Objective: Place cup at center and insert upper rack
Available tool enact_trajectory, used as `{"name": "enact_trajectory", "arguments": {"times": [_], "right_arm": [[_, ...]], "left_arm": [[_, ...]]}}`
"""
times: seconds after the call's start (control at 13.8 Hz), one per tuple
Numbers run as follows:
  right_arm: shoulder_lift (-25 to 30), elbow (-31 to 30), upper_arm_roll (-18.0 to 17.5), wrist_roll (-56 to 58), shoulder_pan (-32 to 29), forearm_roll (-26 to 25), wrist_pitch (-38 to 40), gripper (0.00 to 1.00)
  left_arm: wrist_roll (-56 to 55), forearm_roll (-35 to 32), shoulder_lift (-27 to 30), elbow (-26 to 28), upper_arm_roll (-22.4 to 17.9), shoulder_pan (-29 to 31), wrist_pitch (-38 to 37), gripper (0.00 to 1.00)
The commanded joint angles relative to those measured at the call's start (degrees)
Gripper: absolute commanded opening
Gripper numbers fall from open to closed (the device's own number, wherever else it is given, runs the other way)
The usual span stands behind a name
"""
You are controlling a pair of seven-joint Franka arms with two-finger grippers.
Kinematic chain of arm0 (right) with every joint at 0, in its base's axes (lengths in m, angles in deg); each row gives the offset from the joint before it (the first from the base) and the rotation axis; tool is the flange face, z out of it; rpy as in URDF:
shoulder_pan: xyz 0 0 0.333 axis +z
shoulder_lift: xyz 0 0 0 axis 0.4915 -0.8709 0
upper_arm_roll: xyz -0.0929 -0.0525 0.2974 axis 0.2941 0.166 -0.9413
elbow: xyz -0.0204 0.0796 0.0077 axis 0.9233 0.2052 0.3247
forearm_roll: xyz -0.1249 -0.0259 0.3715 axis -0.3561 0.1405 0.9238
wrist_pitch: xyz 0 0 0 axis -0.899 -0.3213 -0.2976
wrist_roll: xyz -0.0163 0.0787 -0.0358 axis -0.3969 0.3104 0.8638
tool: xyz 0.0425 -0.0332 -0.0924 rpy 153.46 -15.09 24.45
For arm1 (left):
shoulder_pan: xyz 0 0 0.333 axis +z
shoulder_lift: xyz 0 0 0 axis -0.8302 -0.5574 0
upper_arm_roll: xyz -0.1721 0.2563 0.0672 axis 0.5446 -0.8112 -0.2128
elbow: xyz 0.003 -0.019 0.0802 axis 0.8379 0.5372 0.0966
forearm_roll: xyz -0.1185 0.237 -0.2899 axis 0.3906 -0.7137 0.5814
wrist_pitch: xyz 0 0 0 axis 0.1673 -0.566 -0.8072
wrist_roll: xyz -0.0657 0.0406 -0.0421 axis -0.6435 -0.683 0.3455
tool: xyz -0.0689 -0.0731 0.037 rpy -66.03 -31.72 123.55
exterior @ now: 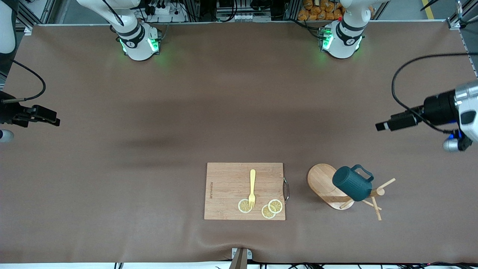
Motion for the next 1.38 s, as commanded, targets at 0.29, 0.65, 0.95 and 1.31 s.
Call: {"name": "enact_trajectory", "arguments": {"times": [0.29,0.65,0.95,1.31], "right_arm": [[3.62,-0.57,-0.54,-0.94,-0.22,-0.67,4.44,1.00],[6.78,-3.73,-0.62,-1.02,-0.30,0.12,4.35,1.00],[7.05,-4.17,-0.62,-2.78,-0.48,1.00,4.79,1.00],[6.79,-4.17,-0.62,-2.78,-1.18,1.00,5.58,1.00]], "left_arm": [[9.52,-19.75,14.98,13.74,-0.39,-0.19,1.87,1.00],[12.43,-26.90,17.72,13.58,-0.39,-3.61,-0.15,1.00],[11.55,-23.66,17.28,11.73,-0.39,-8.18,-3.40,1.00],[11.98,-20.48,15.79,11.11,-0.73,-7.48,-3.76,1.00]]}}
